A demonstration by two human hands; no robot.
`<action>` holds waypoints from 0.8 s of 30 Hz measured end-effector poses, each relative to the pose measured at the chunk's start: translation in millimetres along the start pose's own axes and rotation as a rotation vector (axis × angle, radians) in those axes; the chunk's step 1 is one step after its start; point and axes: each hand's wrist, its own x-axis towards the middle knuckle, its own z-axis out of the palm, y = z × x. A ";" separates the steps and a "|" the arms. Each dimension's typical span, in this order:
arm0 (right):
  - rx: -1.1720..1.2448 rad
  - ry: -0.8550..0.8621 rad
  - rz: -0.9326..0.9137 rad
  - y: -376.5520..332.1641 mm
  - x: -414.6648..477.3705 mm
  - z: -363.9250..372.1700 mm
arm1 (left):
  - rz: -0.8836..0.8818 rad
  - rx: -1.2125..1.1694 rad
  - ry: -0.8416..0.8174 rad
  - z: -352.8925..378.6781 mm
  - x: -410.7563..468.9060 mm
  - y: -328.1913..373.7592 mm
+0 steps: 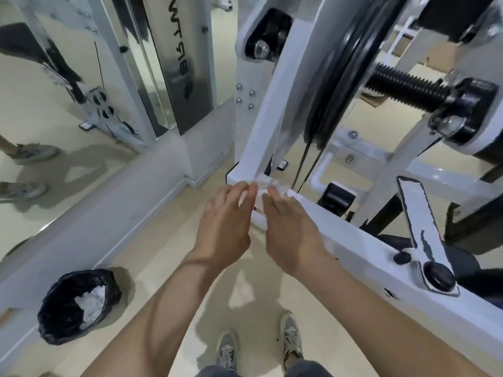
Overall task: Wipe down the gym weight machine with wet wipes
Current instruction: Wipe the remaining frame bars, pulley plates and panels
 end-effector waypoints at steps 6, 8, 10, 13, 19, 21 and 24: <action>0.091 0.153 0.307 16.7 -44.5 22.3 | 0.252 -0.070 -0.025 9.8 -8.1 20.5; 0.129 0.217 0.267 -4.2 -26.9 24.6 | 0.245 -0.108 0.015 11.0 -3.4 8.9; 0.208 0.252 0.194 -18.4 -11.3 23.7 | 0.187 -0.144 0.068 11.6 2.9 -11.3; 0.416 0.372 0.261 -7.3 -10.6 19.7 | 0.012 -0.239 0.097 13.4 5.6 -27.6; 0.911 0.478 0.576 18.8 -54.1 1.2 | 0.137 -0.537 0.177 9.5 -18.4 30.5; 1.023 0.517 0.590 20.2 -62.3 -1.3 | 0.070 -0.761 0.080 1.5 -19.8 56.8; 1.358 0.528 0.742 24.2 -68.3 -9.3 | -0.334 -1.122 -0.176 -2.5 -13.3 75.4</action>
